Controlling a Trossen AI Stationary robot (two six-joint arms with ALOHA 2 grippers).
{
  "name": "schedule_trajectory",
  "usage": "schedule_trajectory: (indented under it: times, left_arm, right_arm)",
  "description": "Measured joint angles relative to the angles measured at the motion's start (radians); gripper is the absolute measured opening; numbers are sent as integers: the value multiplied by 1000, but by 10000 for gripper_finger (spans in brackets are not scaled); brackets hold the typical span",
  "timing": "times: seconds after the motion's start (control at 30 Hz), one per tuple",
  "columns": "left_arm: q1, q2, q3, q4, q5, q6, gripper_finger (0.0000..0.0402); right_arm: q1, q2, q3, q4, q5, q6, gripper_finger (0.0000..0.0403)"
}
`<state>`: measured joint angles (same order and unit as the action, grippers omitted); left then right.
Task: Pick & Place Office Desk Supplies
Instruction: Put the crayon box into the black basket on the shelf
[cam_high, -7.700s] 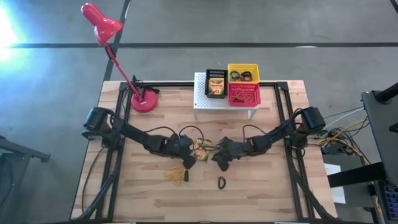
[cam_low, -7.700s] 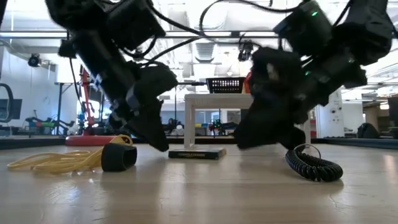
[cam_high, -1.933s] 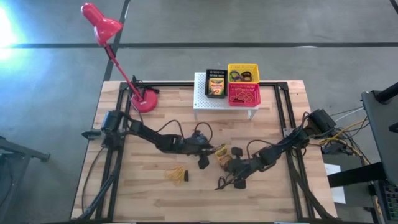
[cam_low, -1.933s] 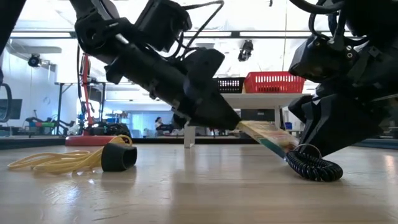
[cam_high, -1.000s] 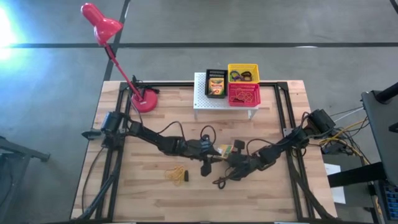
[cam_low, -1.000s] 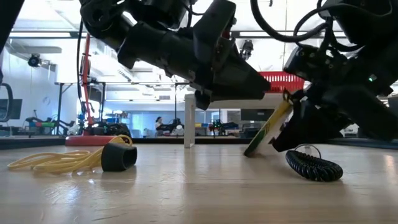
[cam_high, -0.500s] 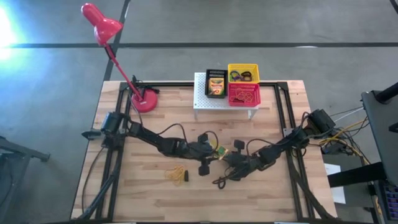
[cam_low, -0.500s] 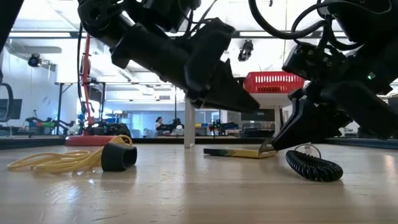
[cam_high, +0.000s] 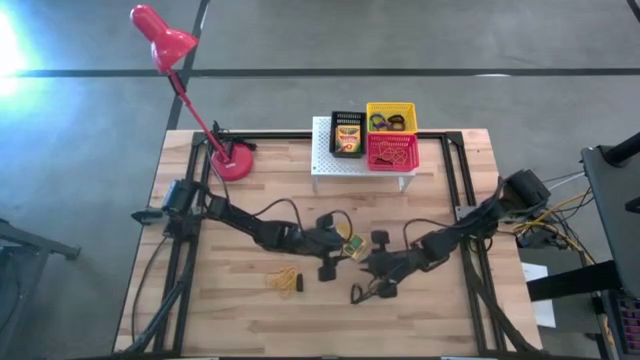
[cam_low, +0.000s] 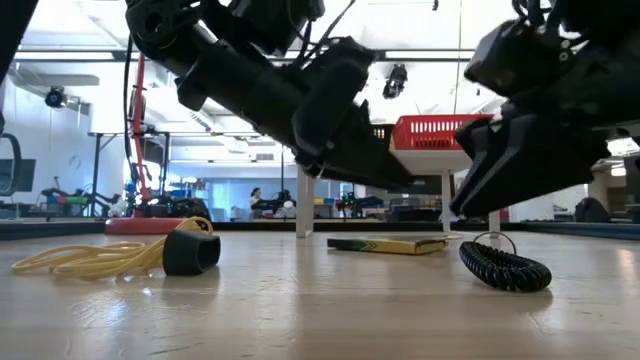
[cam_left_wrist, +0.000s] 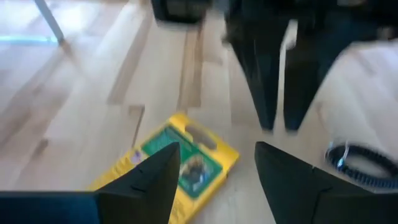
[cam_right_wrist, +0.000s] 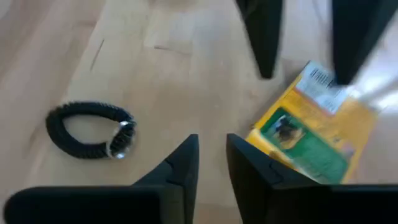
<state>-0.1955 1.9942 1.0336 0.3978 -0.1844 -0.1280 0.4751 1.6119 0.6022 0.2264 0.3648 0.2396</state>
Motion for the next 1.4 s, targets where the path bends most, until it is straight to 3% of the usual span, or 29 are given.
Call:
schedule_trajectory:
  times: [0.27, 0.5, 0.77, 0.97, 1.2, 1.4]
  left_arm:
    - [-2, 0, -1, -89, 0, -37, 205]
    - [-2, 0, -1, -90, 0, -40, 196]
    - [-3, 0, -1, -90, 0, 7, 195]
    - [-26, 0, 2, -91, -41, 164, 190]
    - [-75, 0, 1, -106, -223, 294, 191]
    - [-66, 5, 1, -82, -224, 223, 218]
  right_arm:
    - [-46, 20, 0, -19, 1, -287, 133]
    - [-121, 85, 3, -10, -5, -393, 143]
    - [-153, 85, 13, -22, 9, -482, 95]
    - [-161, 86, 14, -39, 145, -487, 43]
    - [-170, 61, 21, -75, 72, -388, 9]
    - [-169, 12, 109, -226, 52, -269, 8]
